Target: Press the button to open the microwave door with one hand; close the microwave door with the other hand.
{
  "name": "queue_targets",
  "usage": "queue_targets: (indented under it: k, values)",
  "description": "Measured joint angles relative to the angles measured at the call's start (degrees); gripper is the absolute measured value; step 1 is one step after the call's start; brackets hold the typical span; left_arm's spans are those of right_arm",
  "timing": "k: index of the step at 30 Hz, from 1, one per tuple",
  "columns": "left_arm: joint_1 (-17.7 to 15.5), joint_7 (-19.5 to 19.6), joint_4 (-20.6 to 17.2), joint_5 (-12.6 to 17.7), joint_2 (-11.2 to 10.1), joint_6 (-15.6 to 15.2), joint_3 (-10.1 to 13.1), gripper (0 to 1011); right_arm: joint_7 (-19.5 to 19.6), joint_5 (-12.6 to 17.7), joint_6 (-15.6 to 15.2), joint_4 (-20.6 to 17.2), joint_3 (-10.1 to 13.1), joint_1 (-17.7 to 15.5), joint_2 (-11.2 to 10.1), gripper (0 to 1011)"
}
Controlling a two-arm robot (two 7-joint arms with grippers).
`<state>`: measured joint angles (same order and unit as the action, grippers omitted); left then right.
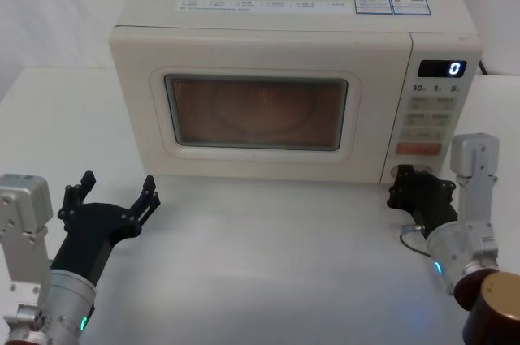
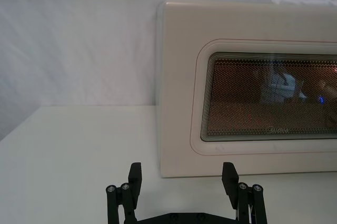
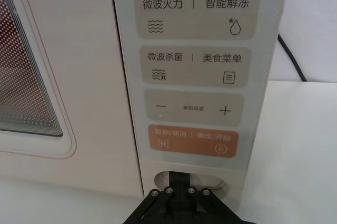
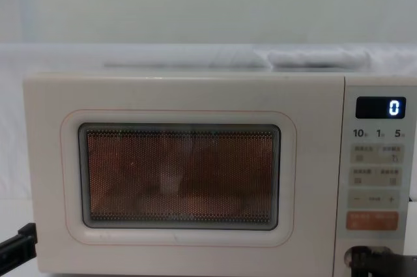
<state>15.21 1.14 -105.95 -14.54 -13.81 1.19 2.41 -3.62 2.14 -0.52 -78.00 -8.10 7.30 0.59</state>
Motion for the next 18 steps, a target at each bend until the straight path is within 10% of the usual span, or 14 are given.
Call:
queue_targets:
  k: [18]
  values:
    - [0.00, 0.00, 0.00, 0.00, 0.00, 0.00, 0.00, 1001, -0.42, -0.47, 0.18, 0.49, -0.43, 0.71, -0.09, 0]
